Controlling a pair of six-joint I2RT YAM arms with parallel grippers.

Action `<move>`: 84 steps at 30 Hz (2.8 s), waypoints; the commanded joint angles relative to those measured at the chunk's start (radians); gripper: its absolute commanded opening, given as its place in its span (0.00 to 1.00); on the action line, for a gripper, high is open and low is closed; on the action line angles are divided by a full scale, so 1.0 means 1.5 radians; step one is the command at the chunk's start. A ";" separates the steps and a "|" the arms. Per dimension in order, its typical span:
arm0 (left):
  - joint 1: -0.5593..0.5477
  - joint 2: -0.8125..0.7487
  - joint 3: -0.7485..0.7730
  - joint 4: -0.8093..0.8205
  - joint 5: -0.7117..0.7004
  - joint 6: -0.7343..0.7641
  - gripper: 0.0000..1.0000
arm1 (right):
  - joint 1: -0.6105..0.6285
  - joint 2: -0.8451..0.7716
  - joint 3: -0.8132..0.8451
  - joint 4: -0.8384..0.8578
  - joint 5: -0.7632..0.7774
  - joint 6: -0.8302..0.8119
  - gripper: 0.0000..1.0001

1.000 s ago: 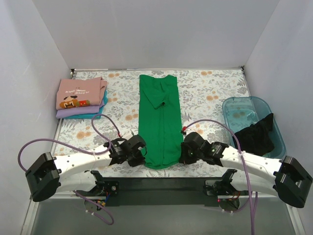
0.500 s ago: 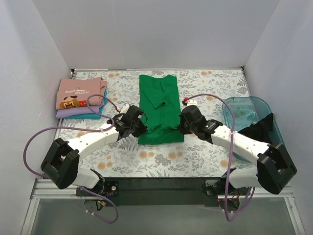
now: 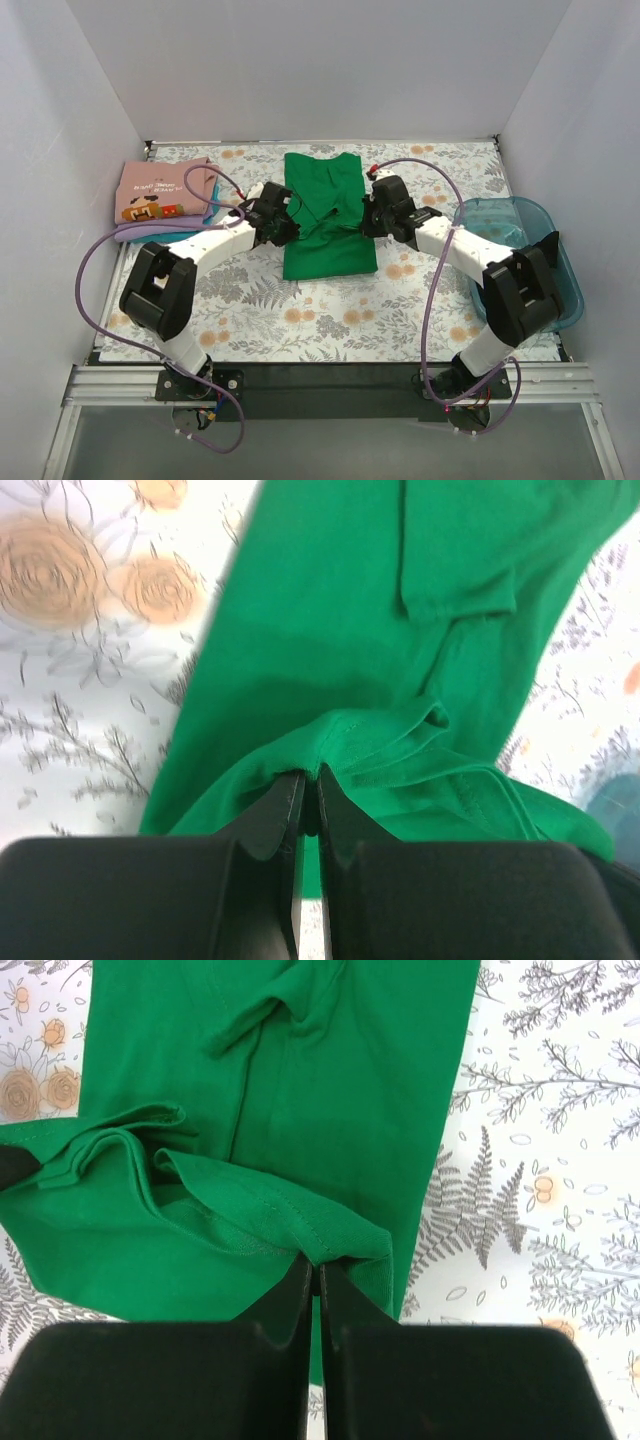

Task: Fold and stack the t-shirts
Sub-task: Fold the tshirt

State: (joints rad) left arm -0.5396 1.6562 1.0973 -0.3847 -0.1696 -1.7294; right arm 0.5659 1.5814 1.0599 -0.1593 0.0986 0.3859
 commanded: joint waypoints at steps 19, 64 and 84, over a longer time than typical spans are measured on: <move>0.051 0.133 0.120 0.033 0.053 0.098 0.03 | -0.056 0.150 0.128 0.038 -0.052 -0.022 0.01; 0.055 -0.044 -0.200 0.060 0.171 0.072 0.54 | -0.058 -0.027 -0.264 0.199 -0.121 0.161 0.48; 0.012 -0.204 -0.347 0.078 0.229 0.057 0.00 | -0.030 -0.164 -0.377 0.122 -0.155 0.148 0.01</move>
State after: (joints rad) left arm -0.4759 1.4860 0.6704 -0.2317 0.1482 -1.6142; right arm 0.4923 1.4147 0.5434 0.1093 -0.1310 0.6224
